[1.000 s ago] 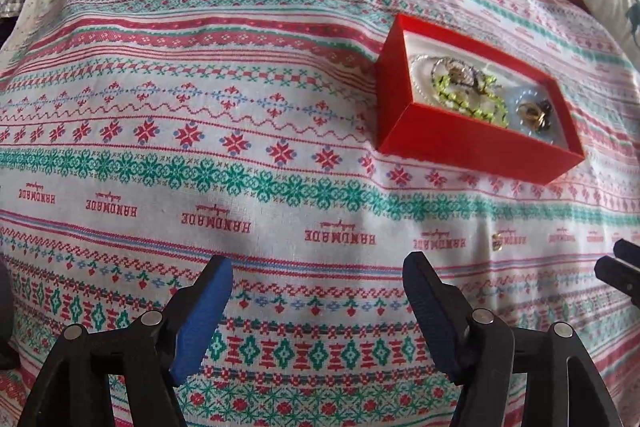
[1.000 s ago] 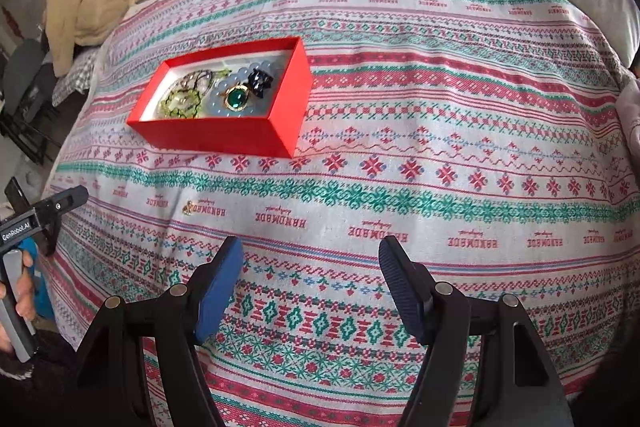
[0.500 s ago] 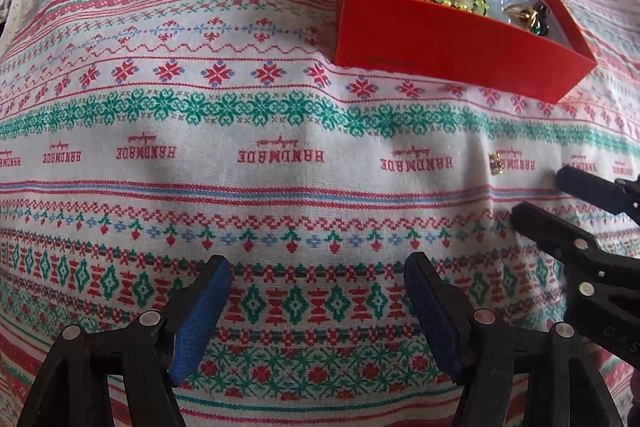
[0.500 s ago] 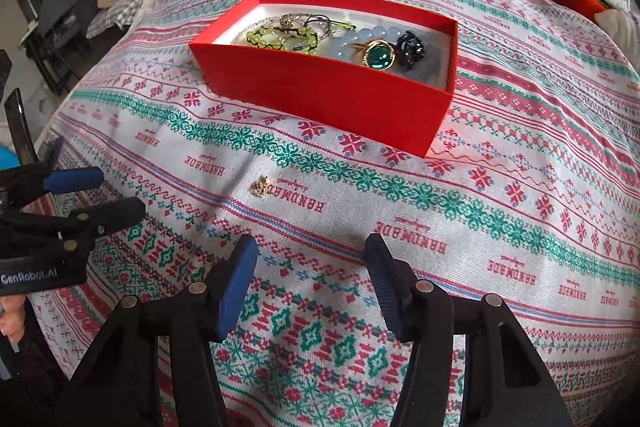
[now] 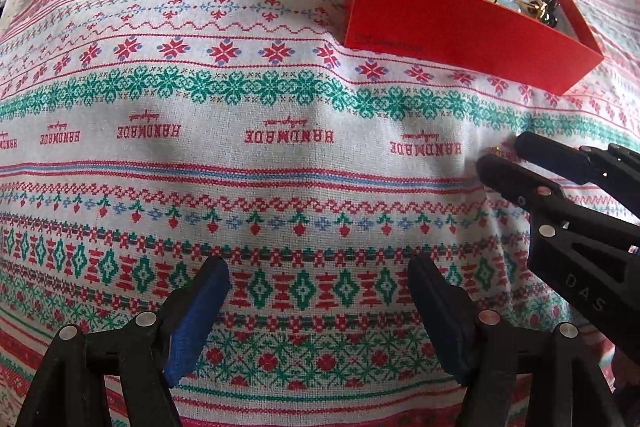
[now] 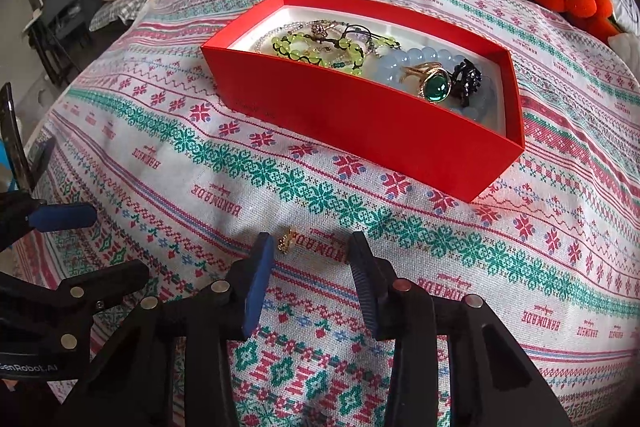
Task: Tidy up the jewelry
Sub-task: 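Grasp the gold earring with the right tool, then carry the earring over the red box and open the right tool inside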
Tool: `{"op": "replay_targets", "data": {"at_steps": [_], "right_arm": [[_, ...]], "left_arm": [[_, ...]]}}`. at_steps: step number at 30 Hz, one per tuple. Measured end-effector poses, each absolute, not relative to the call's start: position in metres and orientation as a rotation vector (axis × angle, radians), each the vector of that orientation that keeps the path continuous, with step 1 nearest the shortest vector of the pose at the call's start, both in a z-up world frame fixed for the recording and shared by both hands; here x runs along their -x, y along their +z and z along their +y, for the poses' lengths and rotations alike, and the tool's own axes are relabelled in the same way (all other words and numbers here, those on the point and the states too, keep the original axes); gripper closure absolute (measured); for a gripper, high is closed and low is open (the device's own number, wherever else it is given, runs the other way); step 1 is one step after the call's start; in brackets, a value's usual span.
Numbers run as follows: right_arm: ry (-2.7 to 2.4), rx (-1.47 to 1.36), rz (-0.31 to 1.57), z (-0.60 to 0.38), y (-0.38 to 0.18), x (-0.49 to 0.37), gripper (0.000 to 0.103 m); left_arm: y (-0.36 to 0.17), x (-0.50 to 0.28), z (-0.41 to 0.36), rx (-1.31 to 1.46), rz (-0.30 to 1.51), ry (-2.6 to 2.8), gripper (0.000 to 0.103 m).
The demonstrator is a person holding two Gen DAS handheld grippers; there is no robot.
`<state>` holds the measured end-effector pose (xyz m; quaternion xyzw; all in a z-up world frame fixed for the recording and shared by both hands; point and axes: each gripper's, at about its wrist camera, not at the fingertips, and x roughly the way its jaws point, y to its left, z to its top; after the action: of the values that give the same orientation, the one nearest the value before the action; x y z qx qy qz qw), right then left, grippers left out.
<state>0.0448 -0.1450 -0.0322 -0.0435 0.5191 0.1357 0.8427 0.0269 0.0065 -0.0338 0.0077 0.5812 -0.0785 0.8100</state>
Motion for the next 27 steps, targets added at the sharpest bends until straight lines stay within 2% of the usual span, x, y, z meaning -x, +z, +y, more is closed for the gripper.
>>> {"op": "replay_targets", "data": {"at_steps": [4, 6, 8, 27], "right_arm": [[0.3, 0.093, 1.099, -0.141, -0.032, -0.045, 0.076], [0.311, 0.102, 1.101, -0.139, -0.032, -0.044, 0.087], [0.313, 0.113, 1.102, -0.136, -0.032, -0.043, 0.091], [0.235, 0.016, 1.065, -0.178, 0.008, -0.041, 0.092]], "left_arm": [[-0.034, -0.026, 0.01, -0.027, 1.238, -0.162, 0.026], [-0.036, -0.027, 0.007, -0.037, 1.236, -0.159, 0.026], [-0.039, -0.029, 0.0, -0.044, 1.236, -0.163, 0.026], [-0.021, -0.05, 0.001, -0.018, 1.203, -0.165, 0.026]]}}
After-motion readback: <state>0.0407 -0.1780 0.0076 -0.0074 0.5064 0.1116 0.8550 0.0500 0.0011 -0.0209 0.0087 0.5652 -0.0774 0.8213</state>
